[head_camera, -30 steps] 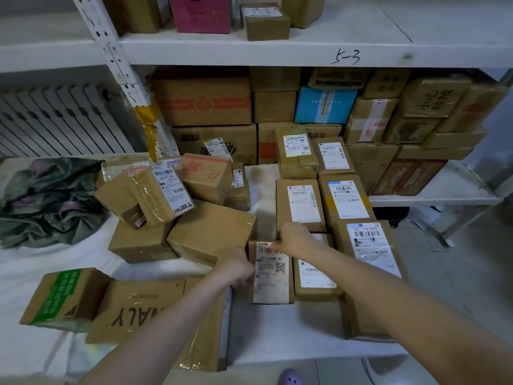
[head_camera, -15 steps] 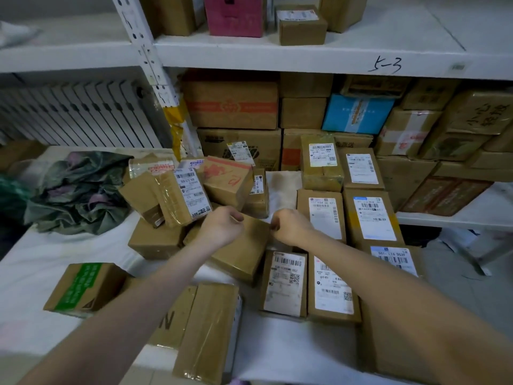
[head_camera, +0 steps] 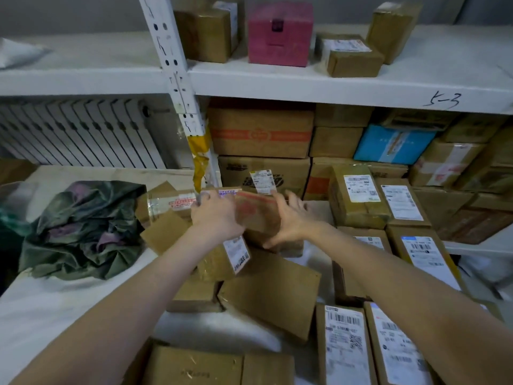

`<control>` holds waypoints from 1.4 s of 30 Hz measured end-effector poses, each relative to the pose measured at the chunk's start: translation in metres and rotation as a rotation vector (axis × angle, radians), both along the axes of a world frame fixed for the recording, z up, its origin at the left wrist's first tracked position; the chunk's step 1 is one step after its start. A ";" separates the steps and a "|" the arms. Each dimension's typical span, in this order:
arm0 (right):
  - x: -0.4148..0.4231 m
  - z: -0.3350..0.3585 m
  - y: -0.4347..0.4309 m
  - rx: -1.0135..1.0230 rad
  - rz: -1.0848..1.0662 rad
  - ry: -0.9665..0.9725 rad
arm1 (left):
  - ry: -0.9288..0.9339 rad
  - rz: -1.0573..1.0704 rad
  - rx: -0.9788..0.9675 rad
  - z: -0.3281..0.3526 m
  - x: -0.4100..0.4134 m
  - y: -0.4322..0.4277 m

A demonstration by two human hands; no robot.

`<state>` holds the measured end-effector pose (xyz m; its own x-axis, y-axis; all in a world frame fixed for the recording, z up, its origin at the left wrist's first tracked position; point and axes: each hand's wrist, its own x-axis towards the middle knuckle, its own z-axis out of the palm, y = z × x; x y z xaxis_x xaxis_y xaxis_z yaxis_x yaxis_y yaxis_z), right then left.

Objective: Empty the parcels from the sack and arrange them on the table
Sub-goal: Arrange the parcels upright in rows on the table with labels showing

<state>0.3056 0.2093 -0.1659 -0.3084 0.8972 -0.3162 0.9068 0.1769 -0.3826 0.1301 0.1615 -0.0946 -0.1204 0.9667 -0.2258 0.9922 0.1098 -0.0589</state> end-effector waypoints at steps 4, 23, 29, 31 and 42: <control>-0.020 -0.004 0.026 -0.017 0.020 -0.145 | -0.243 0.071 -0.140 -0.006 -0.039 0.027; -0.013 0.007 -0.019 -0.791 -0.510 1.139 | -1.021 0.442 0.102 -0.026 -0.084 -0.040; -0.005 0.005 -0.045 -0.938 -0.561 1.185 | -1.164 0.672 0.418 -0.007 -0.098 -0.070; -0.009 0.002 -0.051 -0.958 -0.561 1.176 | -1.182 0.736 0.504 -0.006 -0.106 -0.080; -0.064 0.032 -0.072 -0.942 -0.485 1.116 | -1.136 1.078 0.551 -0.018 -0.188 -0.111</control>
